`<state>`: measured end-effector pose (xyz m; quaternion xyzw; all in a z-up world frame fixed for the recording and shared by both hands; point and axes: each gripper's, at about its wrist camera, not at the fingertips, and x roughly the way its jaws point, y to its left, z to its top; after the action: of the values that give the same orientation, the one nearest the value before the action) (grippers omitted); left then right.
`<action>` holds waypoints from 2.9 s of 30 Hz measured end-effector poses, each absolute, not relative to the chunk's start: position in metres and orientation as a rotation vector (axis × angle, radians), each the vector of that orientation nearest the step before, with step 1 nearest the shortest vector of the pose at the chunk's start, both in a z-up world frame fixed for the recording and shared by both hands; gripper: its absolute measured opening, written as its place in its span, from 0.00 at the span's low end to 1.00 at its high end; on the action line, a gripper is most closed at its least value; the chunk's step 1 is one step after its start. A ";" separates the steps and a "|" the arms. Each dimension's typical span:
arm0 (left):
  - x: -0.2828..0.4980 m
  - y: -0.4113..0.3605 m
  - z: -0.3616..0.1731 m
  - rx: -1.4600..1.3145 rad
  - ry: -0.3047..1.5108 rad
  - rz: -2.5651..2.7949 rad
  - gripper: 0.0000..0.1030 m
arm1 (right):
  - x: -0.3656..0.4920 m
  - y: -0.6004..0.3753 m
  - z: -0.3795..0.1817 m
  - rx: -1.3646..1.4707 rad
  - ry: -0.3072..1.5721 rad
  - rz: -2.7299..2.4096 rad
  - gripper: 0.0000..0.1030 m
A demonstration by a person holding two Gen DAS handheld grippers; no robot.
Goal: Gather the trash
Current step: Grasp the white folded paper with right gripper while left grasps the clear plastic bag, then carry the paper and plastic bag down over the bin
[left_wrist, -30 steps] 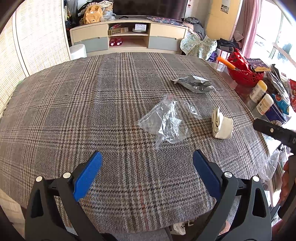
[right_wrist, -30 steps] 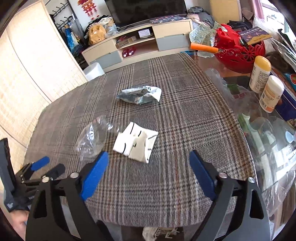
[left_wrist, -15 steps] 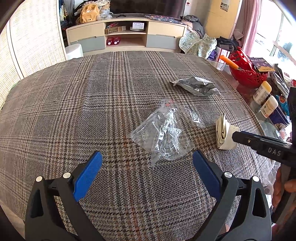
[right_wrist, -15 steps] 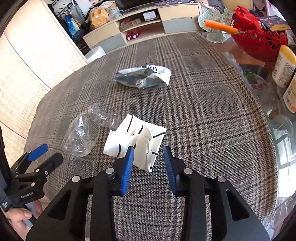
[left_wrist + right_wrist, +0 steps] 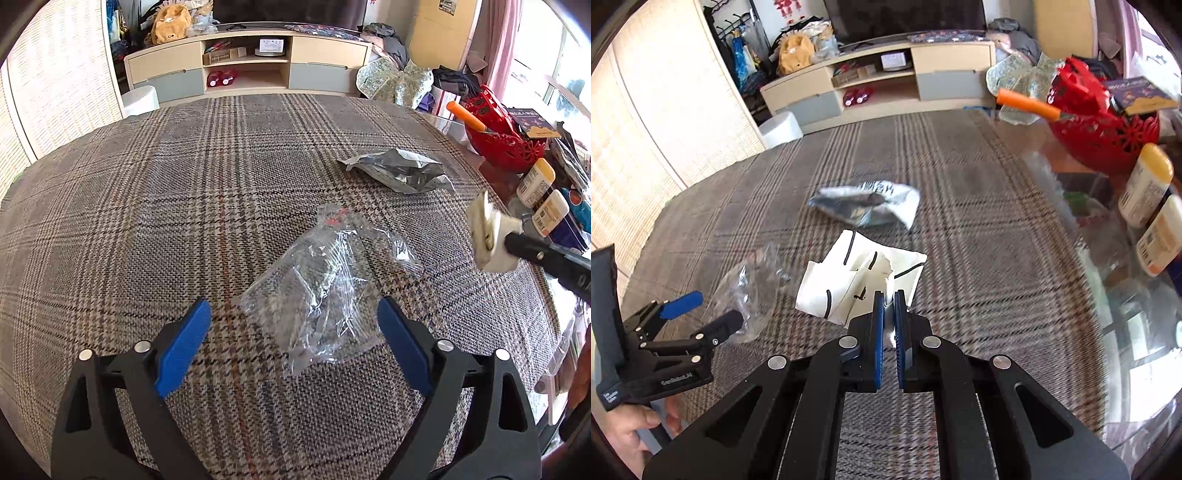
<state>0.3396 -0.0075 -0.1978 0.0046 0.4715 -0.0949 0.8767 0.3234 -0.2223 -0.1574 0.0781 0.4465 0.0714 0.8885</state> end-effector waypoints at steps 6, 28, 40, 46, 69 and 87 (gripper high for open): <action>0.349 -0.013 -0.205 0.012 0.994 -0.201 0.77 | 0.329 -0.234 -0.147 0.148 0.917 0.134 0.07; 0.346 -0.003 -0.158 -0.043 0.836 -0.200 0.11 | 0.324 -0.243 -0.146 0.143 0.926 0.139 0.07; 0.315 -0.013 -0.126 -0.025 0.803 -0.214 0.11 | 0.292 -0.254 -0.125 0.137 0.895 0.129 0.07; 0.274 -0.016 -0.108 -0.029 0.805 -0.239 0.11 | 0.248 -0.258 -0.112 0.132 0.872 0.133 0.07; 0.089 -0.025 -0.133 -0.098 0.851 -0.348 0.11 | 0.081 -0.232 -0.149 0.138 0.939 0.223 0.07; 0.062 -0.041 -0.264 -0.114 1.081 -0.363 0.11 | 0.047 -0.221 -0.269 0.098 1.153 0.154 0.07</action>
<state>0.0620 -0.0409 -0.2637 -0.0540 0.5113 -0.1716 0.8403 0.0471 -0.2210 -0.2689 0.0463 0.5442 0.0727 0.8345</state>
